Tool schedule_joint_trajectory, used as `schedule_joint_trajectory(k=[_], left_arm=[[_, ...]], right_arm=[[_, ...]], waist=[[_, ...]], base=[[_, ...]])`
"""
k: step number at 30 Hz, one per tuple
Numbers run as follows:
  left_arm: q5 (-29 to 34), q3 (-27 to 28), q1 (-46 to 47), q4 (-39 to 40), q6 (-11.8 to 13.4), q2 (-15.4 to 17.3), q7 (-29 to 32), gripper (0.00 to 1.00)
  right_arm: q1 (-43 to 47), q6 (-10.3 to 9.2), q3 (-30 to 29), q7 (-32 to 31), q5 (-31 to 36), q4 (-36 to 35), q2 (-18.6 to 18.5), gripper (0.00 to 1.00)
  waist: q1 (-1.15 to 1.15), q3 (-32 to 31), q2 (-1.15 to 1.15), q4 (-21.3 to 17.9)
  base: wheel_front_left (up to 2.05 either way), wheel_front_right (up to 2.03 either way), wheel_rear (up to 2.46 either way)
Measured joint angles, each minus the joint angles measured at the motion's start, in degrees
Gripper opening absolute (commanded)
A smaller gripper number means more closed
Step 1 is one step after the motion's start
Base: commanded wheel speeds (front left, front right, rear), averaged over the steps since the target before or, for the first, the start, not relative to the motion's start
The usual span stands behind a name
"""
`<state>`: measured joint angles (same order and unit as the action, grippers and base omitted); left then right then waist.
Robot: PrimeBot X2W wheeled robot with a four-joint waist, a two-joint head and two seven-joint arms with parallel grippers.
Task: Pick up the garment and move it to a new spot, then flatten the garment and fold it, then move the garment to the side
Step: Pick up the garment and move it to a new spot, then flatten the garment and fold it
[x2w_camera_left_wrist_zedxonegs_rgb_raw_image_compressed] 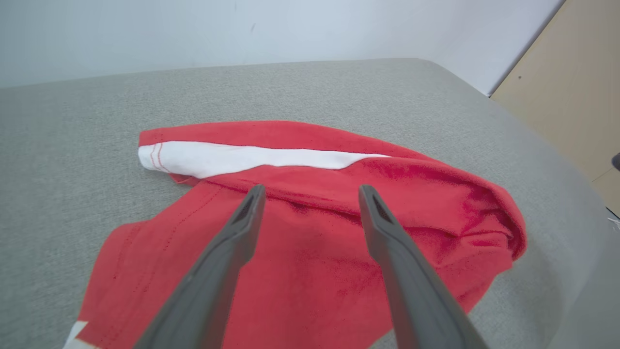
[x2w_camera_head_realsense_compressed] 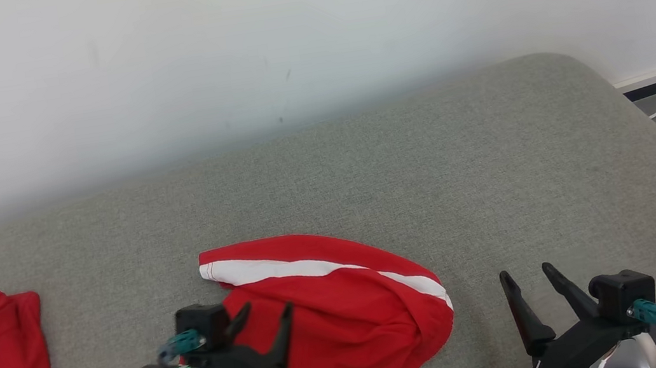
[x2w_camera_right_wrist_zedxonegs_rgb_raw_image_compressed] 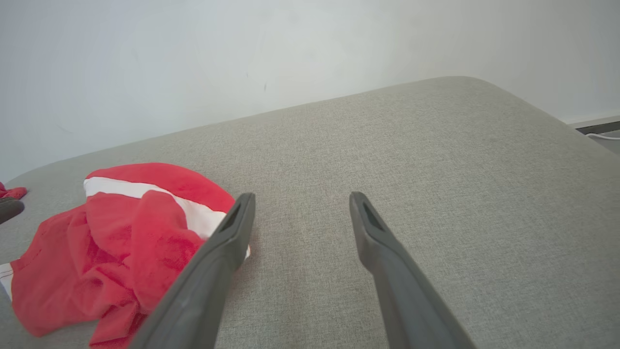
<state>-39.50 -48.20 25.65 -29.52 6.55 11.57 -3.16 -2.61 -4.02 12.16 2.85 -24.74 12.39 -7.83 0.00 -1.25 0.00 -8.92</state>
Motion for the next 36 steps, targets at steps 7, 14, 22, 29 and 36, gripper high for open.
schedule_joint_trajectory(k=[7,14,22,29,36], left_arm=[[0.43,3.54,-0.79,-1.66,0.49,3.72,-1.96,1.00],[2.12,9.72,-2.99,-1.02,0.52,6.45,-7.97,1.00],[6.02,18.62,-10.74,0.85,0.56,5.16,-10.58,1.00],[9.58,24.30,-15.62,5.11,0.55,2.47,-11.03,1.00],[12.79,26.82,-17.47,8.83,0.56,1.45,-11.10,1.00]], right_arm=[[-0.01,0.48,0.75,0.00,-0.45,0.75,0.87,1.00],[0.34,0.48,-0.12,0.73,-1.10,1.13,0.99,1.00],[0.96,0.48,-0.35,1.21,-1.54,1.91,1.08,1.00],[1.04,0.48,-0.56,1.71,-1.98,2.03,1.07,1.00],[1.04,0.49,-0.47,1.75,-1.99,2.08,1.14,1.00]], waist=[[0.00,0.30,0.00,0.20],[0.00,0.26,0.00,0.84],[0.00,-0.18,0.00,2.03],[0.00,-0.52,0.00,2.54],[0.00,-0.55,0.00,2.95]], base=[[0.00,0.00,0.00],[0.00,0.00,0.00],[0.00,0.00,0.00],[0.00,0.00,0.00],[0.00,0.00,0.00]])
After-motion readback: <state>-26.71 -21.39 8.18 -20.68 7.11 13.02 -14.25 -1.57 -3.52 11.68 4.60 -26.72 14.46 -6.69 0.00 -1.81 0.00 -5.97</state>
